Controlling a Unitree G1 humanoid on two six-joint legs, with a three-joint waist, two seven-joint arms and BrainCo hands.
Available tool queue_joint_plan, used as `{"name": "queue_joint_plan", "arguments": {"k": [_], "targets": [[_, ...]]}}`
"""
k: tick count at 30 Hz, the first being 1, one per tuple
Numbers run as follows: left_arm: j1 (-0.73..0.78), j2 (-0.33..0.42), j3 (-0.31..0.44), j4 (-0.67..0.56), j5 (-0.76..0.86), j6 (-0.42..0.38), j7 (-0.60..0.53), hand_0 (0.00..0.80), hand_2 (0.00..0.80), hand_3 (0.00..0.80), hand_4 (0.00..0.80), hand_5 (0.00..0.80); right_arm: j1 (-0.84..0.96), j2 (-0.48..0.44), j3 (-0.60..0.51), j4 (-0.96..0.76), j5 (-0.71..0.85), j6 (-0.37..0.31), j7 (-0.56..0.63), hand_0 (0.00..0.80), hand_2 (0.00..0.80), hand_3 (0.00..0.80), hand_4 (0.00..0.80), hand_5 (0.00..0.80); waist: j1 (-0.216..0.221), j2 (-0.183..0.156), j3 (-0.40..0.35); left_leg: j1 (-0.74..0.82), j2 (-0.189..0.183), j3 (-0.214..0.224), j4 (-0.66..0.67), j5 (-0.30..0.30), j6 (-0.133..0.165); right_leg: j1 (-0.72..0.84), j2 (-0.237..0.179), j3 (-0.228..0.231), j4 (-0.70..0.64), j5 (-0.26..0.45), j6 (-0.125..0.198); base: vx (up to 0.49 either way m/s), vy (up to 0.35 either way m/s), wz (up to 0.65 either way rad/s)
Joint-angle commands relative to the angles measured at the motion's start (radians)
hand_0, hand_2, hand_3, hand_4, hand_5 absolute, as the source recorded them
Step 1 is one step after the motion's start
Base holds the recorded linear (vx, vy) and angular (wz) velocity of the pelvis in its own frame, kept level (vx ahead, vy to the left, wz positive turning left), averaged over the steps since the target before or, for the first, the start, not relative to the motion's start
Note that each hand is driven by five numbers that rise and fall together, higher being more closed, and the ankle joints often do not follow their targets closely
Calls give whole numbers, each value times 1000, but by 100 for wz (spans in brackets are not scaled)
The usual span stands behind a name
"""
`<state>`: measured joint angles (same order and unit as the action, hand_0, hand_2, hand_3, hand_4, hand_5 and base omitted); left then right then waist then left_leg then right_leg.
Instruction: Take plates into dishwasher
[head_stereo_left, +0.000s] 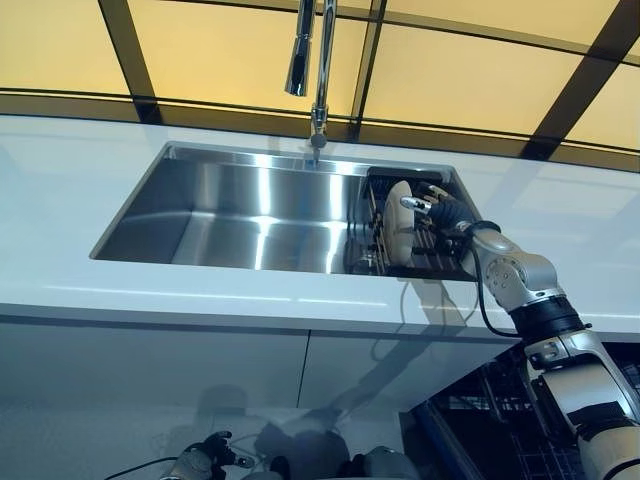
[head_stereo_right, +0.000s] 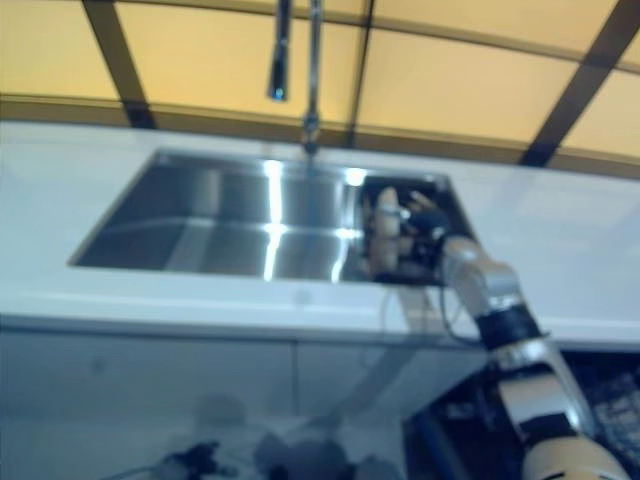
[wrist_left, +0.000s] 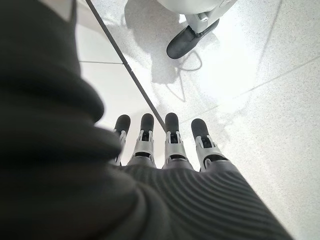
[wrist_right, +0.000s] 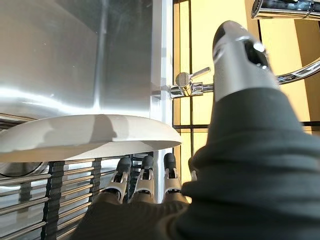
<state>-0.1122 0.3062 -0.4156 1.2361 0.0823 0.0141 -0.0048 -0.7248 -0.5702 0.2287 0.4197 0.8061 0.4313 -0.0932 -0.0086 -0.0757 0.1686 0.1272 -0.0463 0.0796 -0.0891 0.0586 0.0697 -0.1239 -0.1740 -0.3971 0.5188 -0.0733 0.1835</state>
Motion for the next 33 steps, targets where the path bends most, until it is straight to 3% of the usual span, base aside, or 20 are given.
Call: {"name": "queue_joint_plan", "arguments": {"k": [1, 33], "targets": [[-47, 10, -10, -13, -8, -3, -2, 0, 0, 0, 0, 0, -84, -41, -25, 20, 1, -25, 18, 0, 0, 0, 0, 0, 34, -16, -36, 54, -101, 9, 2, -101, -25, -87, 11, -28, -103, 359, 5, 0, 0, 0], [-45, 11, -4, -17, -16, 2, 1, 0, 0, 0, 0, 0, -73, -56, -21, 65, 27, 43, 55, 0, 0, 0, 0, 0, 36, -24, -33, 50, -98, 9, 2, -101, -24, -89, 13, -24, -103, 356, 6, 0, 0, 0]]}}
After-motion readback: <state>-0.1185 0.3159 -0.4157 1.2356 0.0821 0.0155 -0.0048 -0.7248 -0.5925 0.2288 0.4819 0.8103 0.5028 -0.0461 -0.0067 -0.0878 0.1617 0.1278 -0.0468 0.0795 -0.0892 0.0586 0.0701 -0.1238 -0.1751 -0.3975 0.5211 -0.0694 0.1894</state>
